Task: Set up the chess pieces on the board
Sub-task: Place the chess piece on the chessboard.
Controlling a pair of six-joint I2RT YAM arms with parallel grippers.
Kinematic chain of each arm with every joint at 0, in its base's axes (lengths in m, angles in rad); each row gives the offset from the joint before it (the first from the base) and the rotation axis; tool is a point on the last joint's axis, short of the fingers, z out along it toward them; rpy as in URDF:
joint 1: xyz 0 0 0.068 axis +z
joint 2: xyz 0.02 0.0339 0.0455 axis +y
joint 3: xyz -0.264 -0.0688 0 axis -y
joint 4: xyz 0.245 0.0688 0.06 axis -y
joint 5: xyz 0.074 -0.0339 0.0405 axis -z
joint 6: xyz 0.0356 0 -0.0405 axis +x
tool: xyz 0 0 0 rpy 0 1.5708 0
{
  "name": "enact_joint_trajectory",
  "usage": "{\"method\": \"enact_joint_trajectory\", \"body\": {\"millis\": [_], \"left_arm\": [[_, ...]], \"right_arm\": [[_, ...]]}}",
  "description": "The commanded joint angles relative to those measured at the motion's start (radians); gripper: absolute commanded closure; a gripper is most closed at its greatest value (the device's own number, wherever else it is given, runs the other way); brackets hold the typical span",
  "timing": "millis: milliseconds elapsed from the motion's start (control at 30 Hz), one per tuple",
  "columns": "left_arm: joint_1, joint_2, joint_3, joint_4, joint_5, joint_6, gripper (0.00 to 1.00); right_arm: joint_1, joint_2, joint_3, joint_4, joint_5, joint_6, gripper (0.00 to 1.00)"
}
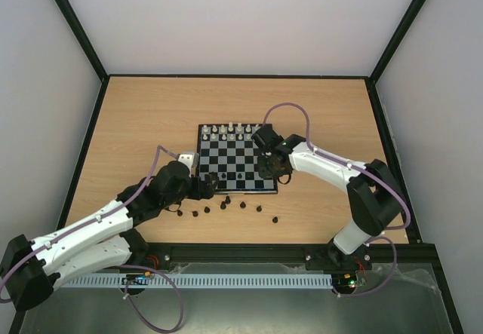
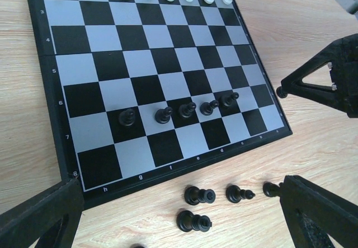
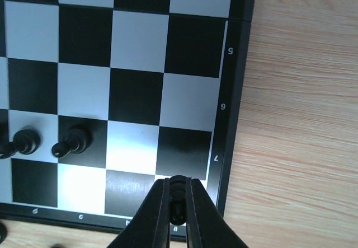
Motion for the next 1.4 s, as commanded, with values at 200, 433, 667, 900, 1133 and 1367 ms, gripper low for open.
{"method": "enact_joint_trajectory", "body": {"millis": [200, 433, 667, 900, 1133, 1367], "left_arm": [[0.007, 0.044, 0.032, -0.007, -0.041, 0.001, 0.01], [0.021, 0.046, 0.025, 0.003, -0.032, 0.008, 0.00], [0.029, 0.047, 0.013, 0.014, -0.024, 0.009, 0.01], [0.032, 0.054, 0.010, 0.023, -0.018, 0.011, 0.01], [0.034, 0.069, 0.006, 0.037, -0.011, 0.013, 0.01], [0.036, 0.078, 0.008, 0.043, -0.009, 0.015, 0.01]], "right_arm": [[-0.029, 0.119, 0.035, 0.018, -0.079, -0.093, 0.99], [-0.043, 0.135, 0.035, 0.021, -0.074, -0.099, 0.99], [-0.051, 0.143, 0.035, 0.020, -0.067, -0.104, 0.99], [-0.054, 0.150, 0.037, 0.021, -0.059, -0.109, 0.98], [-0.058, 0.163, 0.033, 0.026, -0.055, -0.114, 0.97], [-0.063, 0.166, 0.032, 0.022, -0.048, -0.119, 0.96]]}}
